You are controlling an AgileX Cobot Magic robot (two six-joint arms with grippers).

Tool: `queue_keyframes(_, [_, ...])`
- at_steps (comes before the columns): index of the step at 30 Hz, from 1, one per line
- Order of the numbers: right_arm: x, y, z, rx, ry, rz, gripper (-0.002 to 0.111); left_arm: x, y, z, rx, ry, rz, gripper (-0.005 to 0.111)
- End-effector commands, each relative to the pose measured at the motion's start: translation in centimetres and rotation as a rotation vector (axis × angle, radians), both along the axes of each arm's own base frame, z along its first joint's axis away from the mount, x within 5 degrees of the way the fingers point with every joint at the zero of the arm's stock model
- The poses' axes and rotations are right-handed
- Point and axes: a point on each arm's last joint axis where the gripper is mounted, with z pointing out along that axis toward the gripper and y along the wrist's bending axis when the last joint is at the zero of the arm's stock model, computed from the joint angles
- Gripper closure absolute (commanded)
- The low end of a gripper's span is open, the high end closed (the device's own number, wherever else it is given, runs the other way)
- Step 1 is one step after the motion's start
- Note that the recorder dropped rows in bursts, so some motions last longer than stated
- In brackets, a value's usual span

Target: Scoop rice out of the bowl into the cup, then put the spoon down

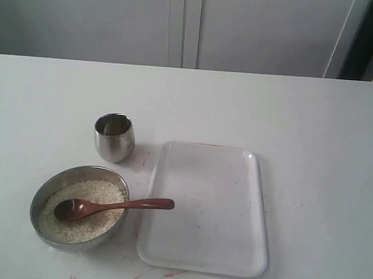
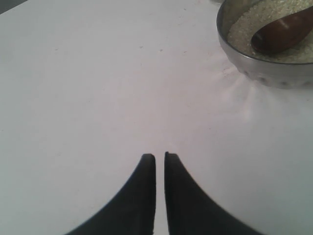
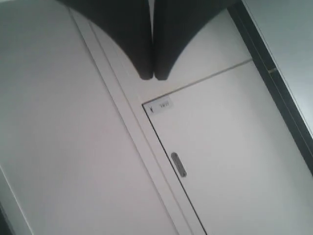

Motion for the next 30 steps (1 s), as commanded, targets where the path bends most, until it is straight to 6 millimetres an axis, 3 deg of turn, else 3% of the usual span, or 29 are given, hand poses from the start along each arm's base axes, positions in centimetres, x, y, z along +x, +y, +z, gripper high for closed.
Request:
queue_keyframes(1, [2.4,0.7,0.1,-0.114,0.123,0.029,0.108,-0.1,0.0,-0.8,-0.010,0.064,-0.003,0.092])
queue_keyframes(14, [10.1,4.9,-0.6,-0.363,0.453,0.295,0.108,-0.1,0.0,-0.8,-0.010,0.064,-0.003,0.092])
queue_keyframes(22, [14.2,7.5,-3.7,-0.468,0.657,0.507,0.108,-0.1,0.0,-0.8,-0.010,0.064,-0.003,0.092])
queue_keyframes(30, [16.6,8.6,-6.2,-0.504,0.794,0.606,0.108,-0.1,0.0,-0.8,-0.010,0.064,-0.003,0.092])
